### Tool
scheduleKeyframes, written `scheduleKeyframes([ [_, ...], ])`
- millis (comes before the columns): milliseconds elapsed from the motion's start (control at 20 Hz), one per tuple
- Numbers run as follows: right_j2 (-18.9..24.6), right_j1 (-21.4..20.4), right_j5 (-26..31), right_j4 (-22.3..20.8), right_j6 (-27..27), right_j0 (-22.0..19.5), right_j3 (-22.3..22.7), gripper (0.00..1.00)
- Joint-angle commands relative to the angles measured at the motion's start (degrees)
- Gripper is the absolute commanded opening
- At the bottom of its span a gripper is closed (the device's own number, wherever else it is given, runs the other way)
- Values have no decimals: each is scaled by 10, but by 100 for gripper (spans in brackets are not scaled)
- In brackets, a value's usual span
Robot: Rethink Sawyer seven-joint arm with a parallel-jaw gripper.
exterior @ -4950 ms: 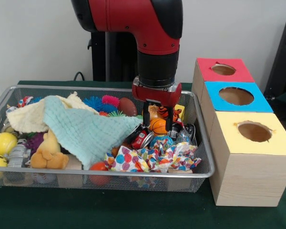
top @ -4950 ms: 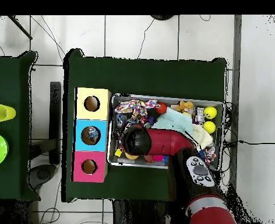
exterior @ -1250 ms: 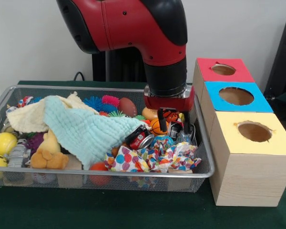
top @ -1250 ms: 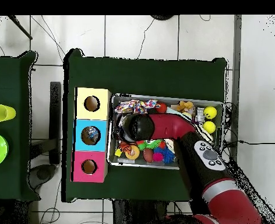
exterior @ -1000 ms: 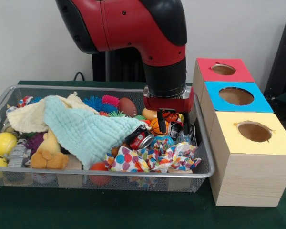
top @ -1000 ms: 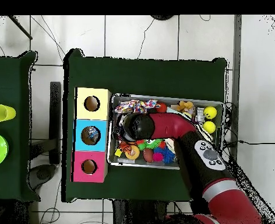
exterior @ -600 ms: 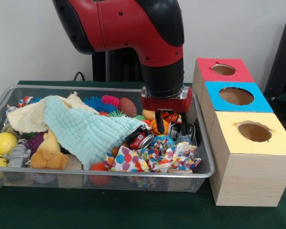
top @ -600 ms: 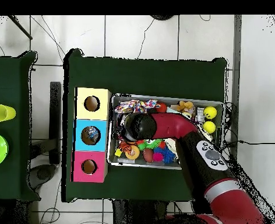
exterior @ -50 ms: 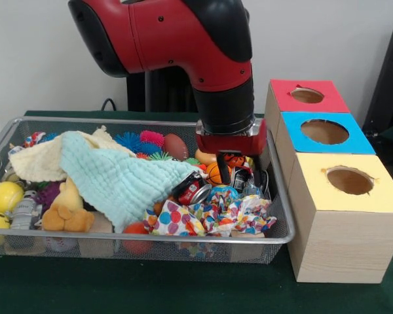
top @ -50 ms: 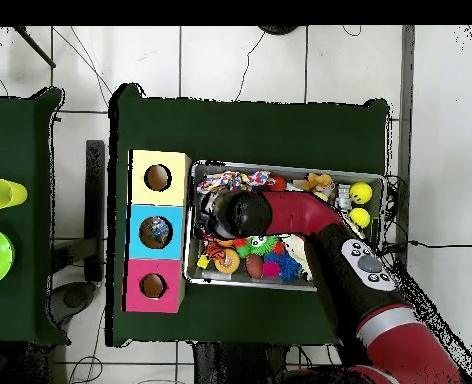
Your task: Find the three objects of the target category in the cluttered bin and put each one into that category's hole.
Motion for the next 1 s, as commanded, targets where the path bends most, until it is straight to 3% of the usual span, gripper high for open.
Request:
scheduleKeyframes([
  [50, 52, 25, 14, -22, -92, -16, -5, 100],
  [350, 48, 28, 8, -32, -81, -9, -7, 100],
  [1000, -29, 61, -16, -78, -19, 55, -58, 100],
])
